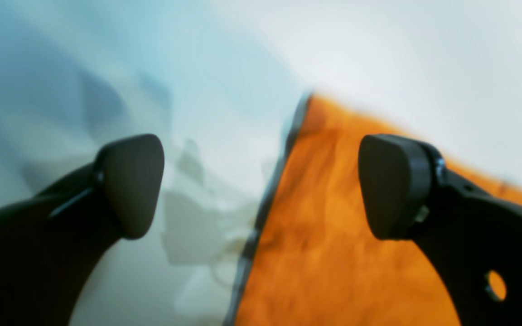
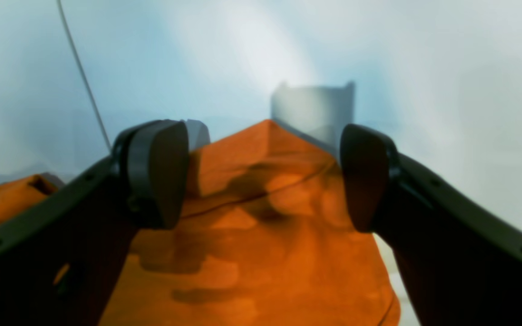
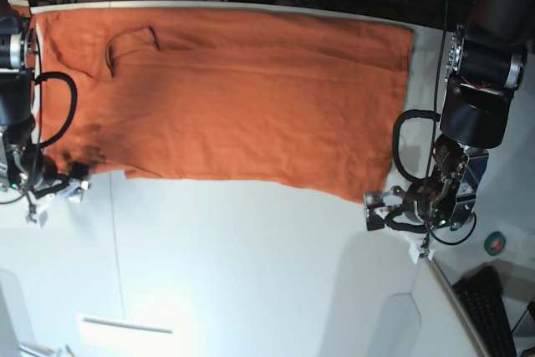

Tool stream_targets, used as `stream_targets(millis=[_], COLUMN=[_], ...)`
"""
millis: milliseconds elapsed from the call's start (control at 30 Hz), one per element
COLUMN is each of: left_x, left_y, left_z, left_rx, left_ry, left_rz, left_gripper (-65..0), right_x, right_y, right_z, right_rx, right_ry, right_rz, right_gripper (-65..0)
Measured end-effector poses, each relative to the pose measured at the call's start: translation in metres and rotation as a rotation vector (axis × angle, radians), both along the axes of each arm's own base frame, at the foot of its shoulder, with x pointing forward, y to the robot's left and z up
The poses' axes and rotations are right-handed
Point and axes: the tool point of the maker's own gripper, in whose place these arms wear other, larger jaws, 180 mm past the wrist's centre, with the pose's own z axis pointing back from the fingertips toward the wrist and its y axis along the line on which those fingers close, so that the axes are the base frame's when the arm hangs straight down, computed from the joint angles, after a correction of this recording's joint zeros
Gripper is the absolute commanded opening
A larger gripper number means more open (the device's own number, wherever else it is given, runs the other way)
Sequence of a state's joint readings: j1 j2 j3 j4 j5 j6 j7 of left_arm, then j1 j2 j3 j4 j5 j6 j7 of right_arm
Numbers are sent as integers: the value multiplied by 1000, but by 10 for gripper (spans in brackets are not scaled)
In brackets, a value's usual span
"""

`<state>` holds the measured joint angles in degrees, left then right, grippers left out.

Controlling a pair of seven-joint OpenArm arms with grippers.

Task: Layout the t-shirt on the table in an organized manner, then fold the t-shirt properly
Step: 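Move both grippers to the shirt's opposite long edge and grasp it, then fold the grasped edge over the shirt toward the first edge with both grippers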

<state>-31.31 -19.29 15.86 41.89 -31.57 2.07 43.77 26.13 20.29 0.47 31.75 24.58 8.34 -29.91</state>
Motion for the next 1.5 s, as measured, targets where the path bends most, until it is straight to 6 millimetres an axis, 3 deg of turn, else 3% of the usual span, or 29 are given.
stream_targets(millis=[200,567,700,967,1167,1233,1300,1400,1467,1500], left_x=[-23,-15,-3,-5,-6,-8,-9,-9,-9,-9], left_y=[-3,-20,-31,-30,-27,-25,-26,-27,-28,-28], left_z=[-29,-27,-24,-33,-38,-40,-41,-41,-41,-41], left_rx=[25,-3,-13,0,14,20,17,2,-2,-3], left_ry=[69,41,-36,-30,-102,-115,-128,-136,-135,-135], left_rz=[-18,-34,-36,-20,-11,-11,-8,1,1,1], left_gripper=[0,0,0,-12,-286,-349,-436,-648,-650,-650], right_x=[-3,-3,-3,-3,-3,-5,-5,-5,-6,-5], right_y=[0,1,1,1,1,0,0,-1,-1,-1], right_z=[-2,-2,-2,-2,-3,-4,-5,-6,-8,-7], right_rx=[0,2,2,2,2,2,-1,-2,-2,-1], right_ry=[7,6,6,6,3,1,-8,-31,-46,-53], right_rz=[0,0,0,0,-1,-6,-7,-14,-16,-17], right_gripper=[-156,-156,-156,-156,-173,-245,-366,-549,-650,-650])
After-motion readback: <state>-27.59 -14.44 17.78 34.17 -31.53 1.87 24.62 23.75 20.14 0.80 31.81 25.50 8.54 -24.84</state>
